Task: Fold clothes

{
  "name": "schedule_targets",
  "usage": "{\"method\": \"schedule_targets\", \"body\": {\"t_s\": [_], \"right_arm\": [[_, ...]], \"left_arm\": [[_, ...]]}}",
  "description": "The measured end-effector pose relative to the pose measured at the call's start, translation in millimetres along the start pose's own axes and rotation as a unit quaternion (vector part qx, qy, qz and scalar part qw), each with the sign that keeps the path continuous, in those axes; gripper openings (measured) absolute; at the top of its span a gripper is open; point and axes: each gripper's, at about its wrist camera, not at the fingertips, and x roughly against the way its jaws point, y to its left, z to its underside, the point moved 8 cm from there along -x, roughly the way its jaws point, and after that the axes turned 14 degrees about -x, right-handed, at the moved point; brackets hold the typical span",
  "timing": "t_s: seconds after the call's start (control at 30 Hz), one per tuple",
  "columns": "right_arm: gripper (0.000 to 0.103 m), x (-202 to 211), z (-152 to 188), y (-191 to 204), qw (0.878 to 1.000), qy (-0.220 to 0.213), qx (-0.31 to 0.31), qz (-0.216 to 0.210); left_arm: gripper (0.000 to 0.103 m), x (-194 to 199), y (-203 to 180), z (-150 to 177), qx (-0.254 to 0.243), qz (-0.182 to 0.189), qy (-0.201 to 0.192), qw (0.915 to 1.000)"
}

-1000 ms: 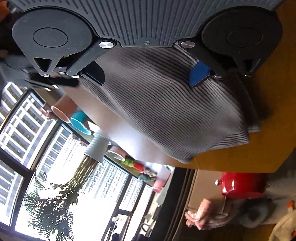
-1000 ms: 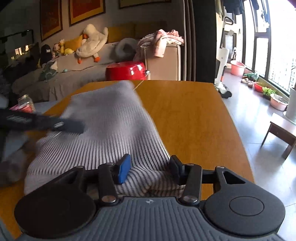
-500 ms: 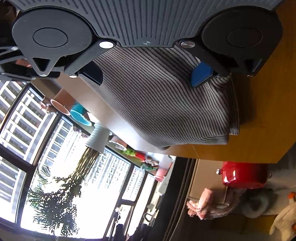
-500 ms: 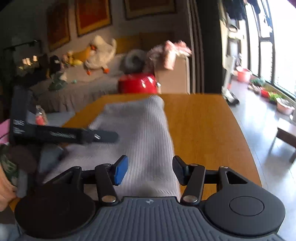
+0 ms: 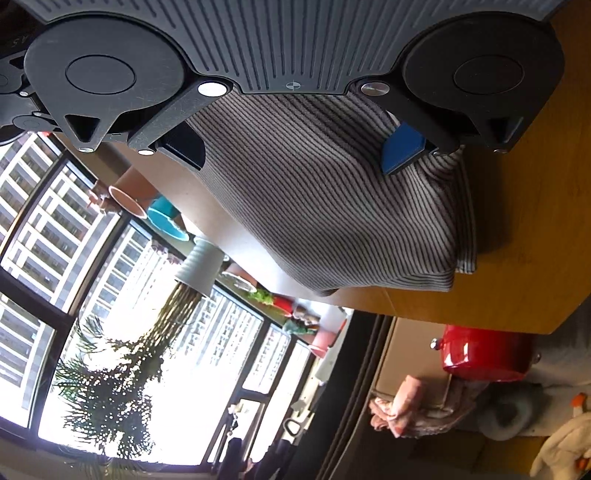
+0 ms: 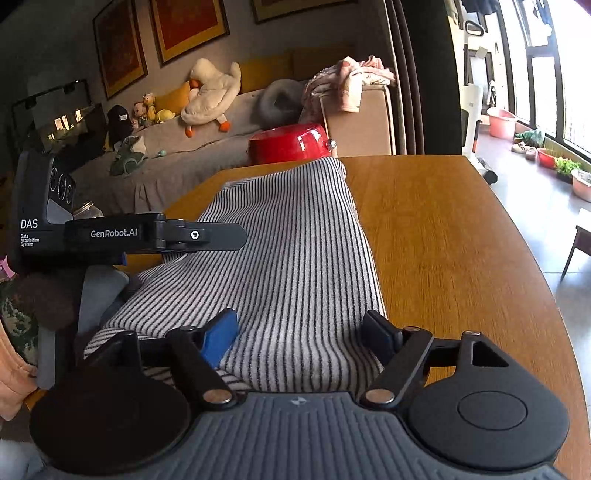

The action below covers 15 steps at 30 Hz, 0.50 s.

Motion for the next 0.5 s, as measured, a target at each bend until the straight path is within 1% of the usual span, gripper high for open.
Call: {"method": "schedule_targets", "body": {"t_s": [0.2, 0.43, 0.5], "right_arm": [[0.076, 3.4, 4.3, 3.6, 1.000, 0.005, -0.004, 0.006], [0.077, 17.5, 16.7, 15.2, 0.999, 0.030, 0.011, -0.004], [0.077, 20.1, 19.2, 16.9, 0.999, 0.031, 0.013, -0.004]], "left_arm": [[0.103, 7.1, -4.1, 5.8, -0.012, 0.000, 0.015, 0.9998], [0.103, 20.6, -9.5, 15.2, -0.030, 0.006, 0.026, 0.9992], [0.103, 21.4, -10.2, 16.6, -0.032, 0.006, 0.027, 0.9991]]}}
